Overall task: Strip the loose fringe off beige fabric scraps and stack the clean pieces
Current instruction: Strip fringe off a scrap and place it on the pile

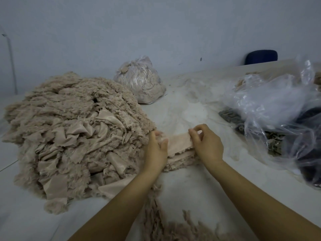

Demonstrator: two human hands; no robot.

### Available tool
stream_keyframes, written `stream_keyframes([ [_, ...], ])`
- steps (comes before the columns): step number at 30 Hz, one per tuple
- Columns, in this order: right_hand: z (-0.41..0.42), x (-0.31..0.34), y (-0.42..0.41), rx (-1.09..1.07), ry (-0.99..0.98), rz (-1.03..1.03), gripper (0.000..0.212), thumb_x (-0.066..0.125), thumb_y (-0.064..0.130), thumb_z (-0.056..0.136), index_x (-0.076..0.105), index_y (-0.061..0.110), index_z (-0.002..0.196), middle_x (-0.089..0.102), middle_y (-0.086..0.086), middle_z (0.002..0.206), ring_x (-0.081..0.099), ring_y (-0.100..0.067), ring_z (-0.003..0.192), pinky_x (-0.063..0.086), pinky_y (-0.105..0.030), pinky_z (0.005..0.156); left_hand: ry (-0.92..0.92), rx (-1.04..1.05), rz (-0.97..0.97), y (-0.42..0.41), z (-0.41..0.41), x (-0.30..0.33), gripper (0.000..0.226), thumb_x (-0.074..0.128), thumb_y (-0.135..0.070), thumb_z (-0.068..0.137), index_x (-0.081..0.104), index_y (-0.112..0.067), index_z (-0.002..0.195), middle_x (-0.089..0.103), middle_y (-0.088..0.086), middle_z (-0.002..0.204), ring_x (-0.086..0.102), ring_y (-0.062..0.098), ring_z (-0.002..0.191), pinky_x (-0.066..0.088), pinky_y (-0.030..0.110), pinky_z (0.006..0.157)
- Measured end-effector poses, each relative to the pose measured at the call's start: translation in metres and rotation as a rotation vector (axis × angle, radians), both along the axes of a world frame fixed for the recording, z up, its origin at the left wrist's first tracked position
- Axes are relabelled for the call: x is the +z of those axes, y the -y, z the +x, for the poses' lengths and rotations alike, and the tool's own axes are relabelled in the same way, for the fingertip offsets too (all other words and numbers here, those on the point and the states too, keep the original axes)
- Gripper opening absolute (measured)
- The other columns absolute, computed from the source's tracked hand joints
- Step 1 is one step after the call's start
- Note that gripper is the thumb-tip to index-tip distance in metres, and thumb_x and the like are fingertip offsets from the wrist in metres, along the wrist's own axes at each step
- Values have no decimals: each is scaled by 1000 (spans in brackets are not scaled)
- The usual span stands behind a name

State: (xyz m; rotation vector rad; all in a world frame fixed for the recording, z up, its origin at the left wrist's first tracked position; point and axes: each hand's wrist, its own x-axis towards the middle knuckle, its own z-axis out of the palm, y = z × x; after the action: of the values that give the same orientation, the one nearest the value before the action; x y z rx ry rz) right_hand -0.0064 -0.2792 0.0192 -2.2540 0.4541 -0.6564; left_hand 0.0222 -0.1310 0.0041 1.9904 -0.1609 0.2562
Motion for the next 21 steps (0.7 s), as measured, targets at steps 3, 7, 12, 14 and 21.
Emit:
stream_keyframes([
  [3,-7,-6,-18,146,259,-220,22,54,17,94,61,8,113,59,-12,104,54,-28,101,44,-35,82,27,7,37,8,-1,-13,23,55,-23,93,44,-23,114,54,-12,83,55,6,71,46,26,63],
  [7,-3,-18,-35,557,13,-166,34,38,16,101,50,11,133,56,-8,130,50,-22,119,35,-27,101,-18,7,58,13,0,-19,19,52,-24,95,43,-25,111,56,-12,73,57,6,64,45,23,51],
  [12,5,-45,-22,571,-341,-354,45,23,32,105,29,18,148,31,0,154,21,-13,144,9,-33,119,-30,-34,103,0,-3,-25,11,54,-27,95,46,-22,100,51,-11,69,51,6,63,35,14,52],
  [14,7,-50,-23,590,-365,-373,47,21,32,106,24,18,150,23,1,158,12,-12,147,7,-32,119,-66,-35,77,-5,-3,-28,9,53,-25,95,48,-20,91,52,-7,69,50,14,65,36,24,59],
  [21,10,-56,-26,589,-393,-414,48,22,29,106,18,19,152,13,2,161,5,-13,148,6,-32,119,-170,38,-28,-17,-9,-37,22,52,-17,95,45,-15,74,51,-1,65,46,18,63,39,33,63],
])
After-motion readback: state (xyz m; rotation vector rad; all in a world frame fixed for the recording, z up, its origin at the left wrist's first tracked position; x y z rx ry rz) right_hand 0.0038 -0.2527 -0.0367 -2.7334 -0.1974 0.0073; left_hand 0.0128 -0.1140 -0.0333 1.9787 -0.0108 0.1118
